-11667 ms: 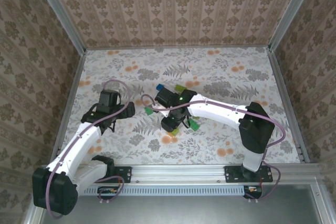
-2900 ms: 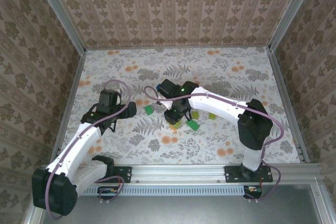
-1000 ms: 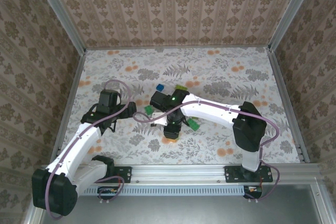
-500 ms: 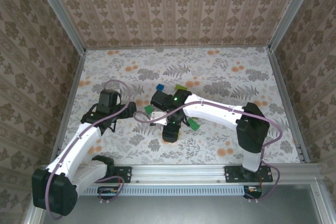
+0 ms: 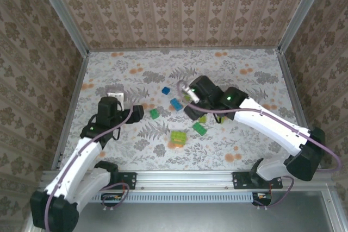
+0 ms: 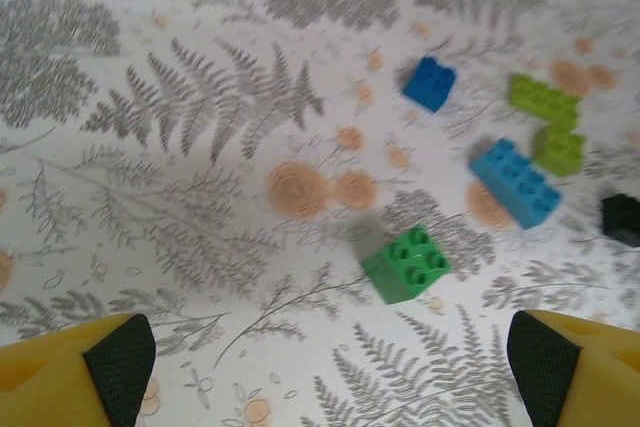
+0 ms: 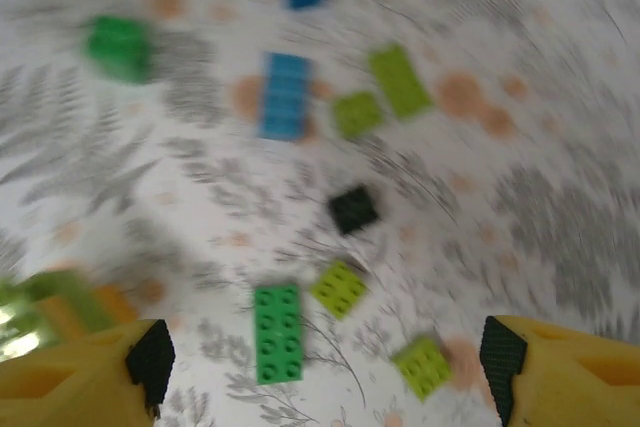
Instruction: Assemble a carrot with lego
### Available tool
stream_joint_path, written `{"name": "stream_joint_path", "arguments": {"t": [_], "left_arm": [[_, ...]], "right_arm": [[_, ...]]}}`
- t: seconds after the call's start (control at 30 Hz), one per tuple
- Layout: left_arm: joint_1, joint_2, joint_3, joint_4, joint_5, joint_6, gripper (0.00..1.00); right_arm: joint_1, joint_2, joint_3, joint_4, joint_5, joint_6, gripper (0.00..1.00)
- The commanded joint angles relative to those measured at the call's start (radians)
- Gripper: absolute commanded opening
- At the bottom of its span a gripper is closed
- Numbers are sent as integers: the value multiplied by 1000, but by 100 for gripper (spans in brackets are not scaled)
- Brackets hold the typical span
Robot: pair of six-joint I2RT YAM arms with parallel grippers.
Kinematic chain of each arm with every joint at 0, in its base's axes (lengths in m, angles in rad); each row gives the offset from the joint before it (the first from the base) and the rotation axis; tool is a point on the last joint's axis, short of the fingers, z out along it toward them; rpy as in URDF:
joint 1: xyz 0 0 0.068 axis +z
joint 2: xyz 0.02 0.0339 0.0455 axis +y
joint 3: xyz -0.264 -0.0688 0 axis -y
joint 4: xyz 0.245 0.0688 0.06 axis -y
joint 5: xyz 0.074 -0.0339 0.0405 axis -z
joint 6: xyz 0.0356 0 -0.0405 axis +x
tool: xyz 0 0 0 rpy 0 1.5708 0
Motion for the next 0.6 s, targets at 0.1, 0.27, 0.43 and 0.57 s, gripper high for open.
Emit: {"name": "stream_joint_path", "arguments": {"t": [0.1, 0.27, 0.43, 0.57], "left_arm": [[-6, -145, -48, 96, 74, 23, 95], [-7, -159, -54, 100, 53, 23, 94], [-7, -145, -48, 95, 51, 24, 93], [-7, -143, -46, 90, 45, 24, 93]], "right_arm": [[-201, -42, -308, 124, 15, 389, 82], [-274, -18, -406, 214, -26, 436, 81], [-319, 41, -434, 289, -97, 454, 78], [-329, 107, -434, 326, -136, 479, 76]]}}
